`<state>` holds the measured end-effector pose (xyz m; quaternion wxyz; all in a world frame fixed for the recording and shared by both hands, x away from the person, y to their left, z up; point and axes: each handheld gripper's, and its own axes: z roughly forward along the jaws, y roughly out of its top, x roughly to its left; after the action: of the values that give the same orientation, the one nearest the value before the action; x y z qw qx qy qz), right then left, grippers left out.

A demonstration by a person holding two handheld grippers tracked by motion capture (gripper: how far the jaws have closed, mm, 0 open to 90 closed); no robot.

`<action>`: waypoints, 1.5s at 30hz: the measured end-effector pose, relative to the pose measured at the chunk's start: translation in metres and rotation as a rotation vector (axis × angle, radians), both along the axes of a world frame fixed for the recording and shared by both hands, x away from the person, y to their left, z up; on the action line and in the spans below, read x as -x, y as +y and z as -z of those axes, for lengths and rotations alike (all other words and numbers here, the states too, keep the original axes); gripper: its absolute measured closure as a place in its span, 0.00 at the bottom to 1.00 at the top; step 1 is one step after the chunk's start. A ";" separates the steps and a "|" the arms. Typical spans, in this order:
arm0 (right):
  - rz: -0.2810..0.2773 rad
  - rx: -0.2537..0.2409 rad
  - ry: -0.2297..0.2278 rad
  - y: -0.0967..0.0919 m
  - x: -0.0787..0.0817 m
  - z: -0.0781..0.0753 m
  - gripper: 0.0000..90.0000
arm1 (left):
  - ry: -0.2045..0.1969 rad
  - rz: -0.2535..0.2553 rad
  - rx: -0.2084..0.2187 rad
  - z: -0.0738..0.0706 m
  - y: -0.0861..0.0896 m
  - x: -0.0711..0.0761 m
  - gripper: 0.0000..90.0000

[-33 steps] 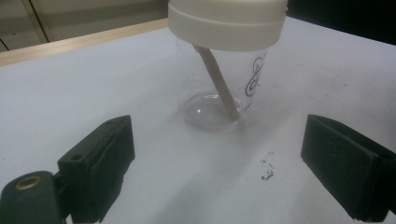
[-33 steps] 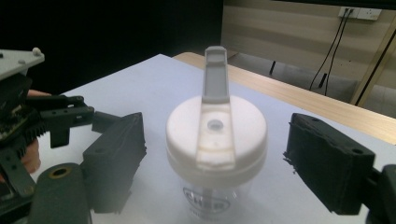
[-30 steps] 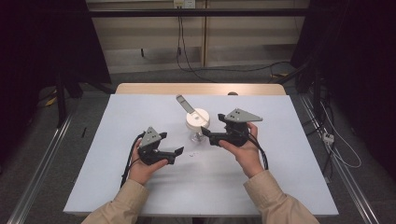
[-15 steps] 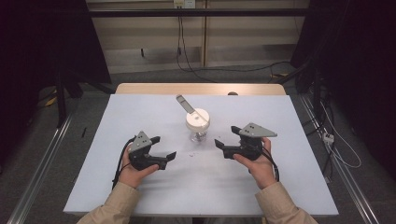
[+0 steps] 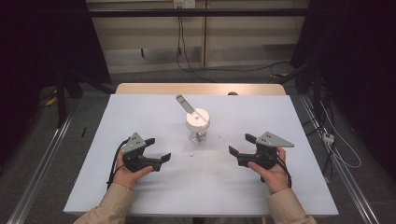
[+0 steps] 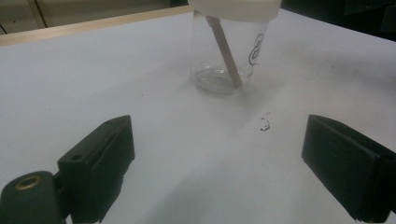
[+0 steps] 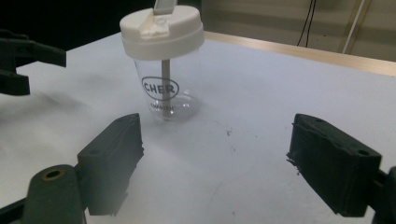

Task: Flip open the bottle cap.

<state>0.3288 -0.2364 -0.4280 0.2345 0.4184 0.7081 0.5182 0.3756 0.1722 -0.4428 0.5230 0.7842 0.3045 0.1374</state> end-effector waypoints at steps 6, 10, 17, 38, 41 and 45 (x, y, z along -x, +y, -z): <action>0.007 0.015 0.000 -0.009 0.010 0.004 0.19 | -0.004 -0.008 -0.011 0.000 0.006 0.004 0.10; 0.015 0.017 0.002 -0.015 0.015 0.006 0.19 | 0.000 -0.011 -0.003 0.000 0.010 0.005 0.10; 0.029 0.020 0.008 -0.023 0.024 0.013 0.19 | -0.007 -0.012 -0.012 -0.001 0.017 0.008 0.10; 0.038 0.041 0.010 -0.038 0.038 0.021 0.19 | 0.006 -0.047 0.010 -0.003 0.048 0.018 0.10; 0.041 0.038 0.015 -0.040 0.040 0.021 0.19 | 0.005 -0.046 0.008 -0.002 0.051 0.020 0.10; 0.040 0.039 0.020 -0.043 0.042 0.023 0.19 | 0.004 -0.053 0.005 -0.002 0.055 0.023 0.10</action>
<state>0.2869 -0.2796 -0.4506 0.2461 0.4330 0.7118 0.4952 0.3527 0.2272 -0.4407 0.5206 0.7747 0.3265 0.1490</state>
